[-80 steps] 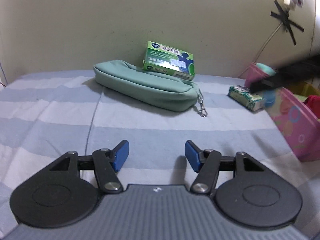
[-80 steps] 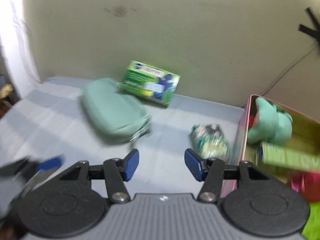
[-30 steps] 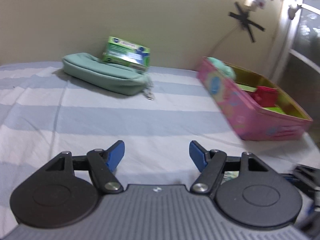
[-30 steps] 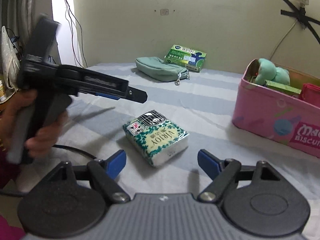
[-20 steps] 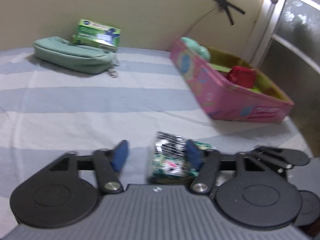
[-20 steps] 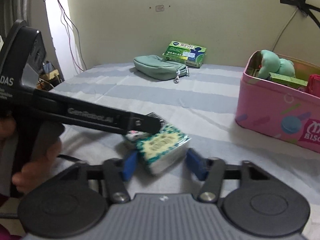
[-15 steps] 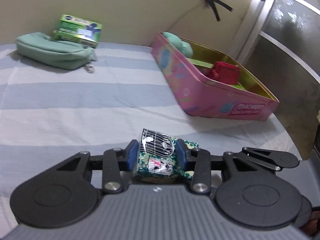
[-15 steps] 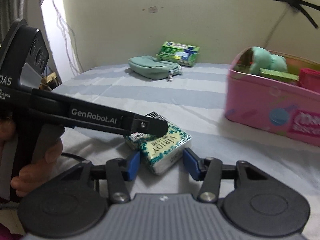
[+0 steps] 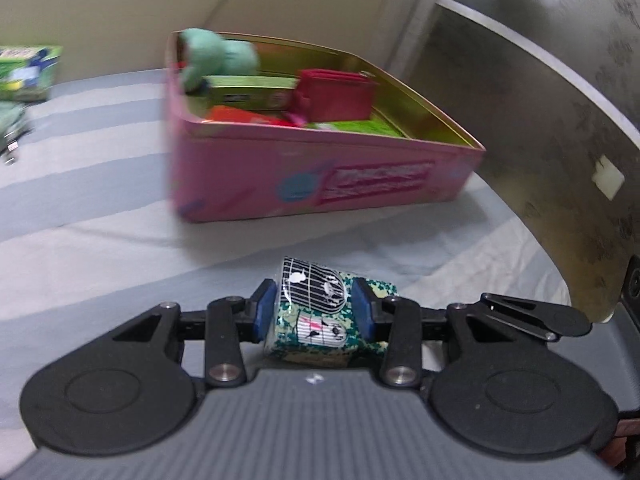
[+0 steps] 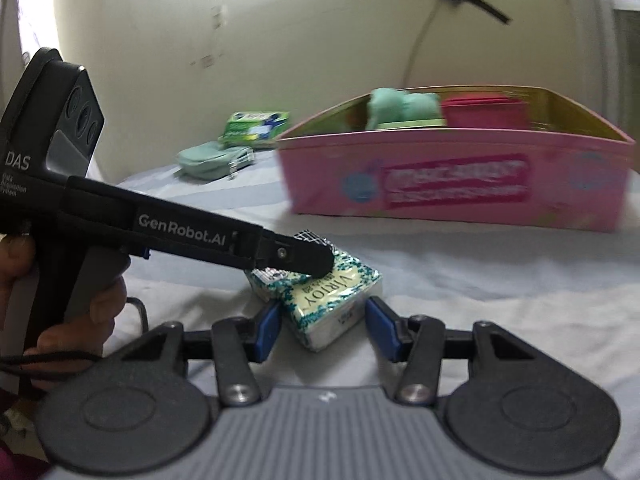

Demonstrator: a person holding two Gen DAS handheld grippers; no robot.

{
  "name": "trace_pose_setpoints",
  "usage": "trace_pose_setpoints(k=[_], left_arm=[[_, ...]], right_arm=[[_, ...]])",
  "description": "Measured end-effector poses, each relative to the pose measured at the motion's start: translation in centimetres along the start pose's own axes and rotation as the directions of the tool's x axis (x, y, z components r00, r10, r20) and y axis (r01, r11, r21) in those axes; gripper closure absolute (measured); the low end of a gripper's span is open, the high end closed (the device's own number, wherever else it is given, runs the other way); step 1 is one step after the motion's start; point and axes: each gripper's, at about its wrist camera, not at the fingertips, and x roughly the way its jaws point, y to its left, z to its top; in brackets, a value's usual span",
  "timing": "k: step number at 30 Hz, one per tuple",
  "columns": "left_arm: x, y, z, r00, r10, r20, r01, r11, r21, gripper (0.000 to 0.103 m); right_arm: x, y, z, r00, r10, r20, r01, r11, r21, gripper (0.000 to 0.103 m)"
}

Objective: Organize objects
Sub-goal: 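Grasp the green-white tissue pack with the right gripper and lift it, then carry the tissue pack into the tin and open the right gripper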

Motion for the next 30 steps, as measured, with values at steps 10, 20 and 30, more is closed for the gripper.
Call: trace_pose_setpoints(k=[10, 20, 30], left_arm=[[1.4, -2.0, 2.4, 0.997, 0.046, -0.065, -0.033, 0.983, 0.179, 0.049], [1.2, -2.5, 1.3, 0.997, -0.026, -0.076, 0.040, 0.980, 0.197, 0.050], [-1.8, -4.9, 8.6, 0.987, 0.019, 0.161, -0.069, 0.948, 0.310, 0.050]], right_arm=[[-0.9, -2.8, -0.5, 0.999, -0.001, 0.038, 0.000, 0.999, 0.036, 0.051], [-0.9, -2.0, -0.4, 0.998, -0.014, 0.058, 0.014, 1.000, 0.009, 0.055], [-1.6, -2.0, 7.3, 0.966, -0.062, 0.253, 0.084, 0.993, -0.078, 0.055]])
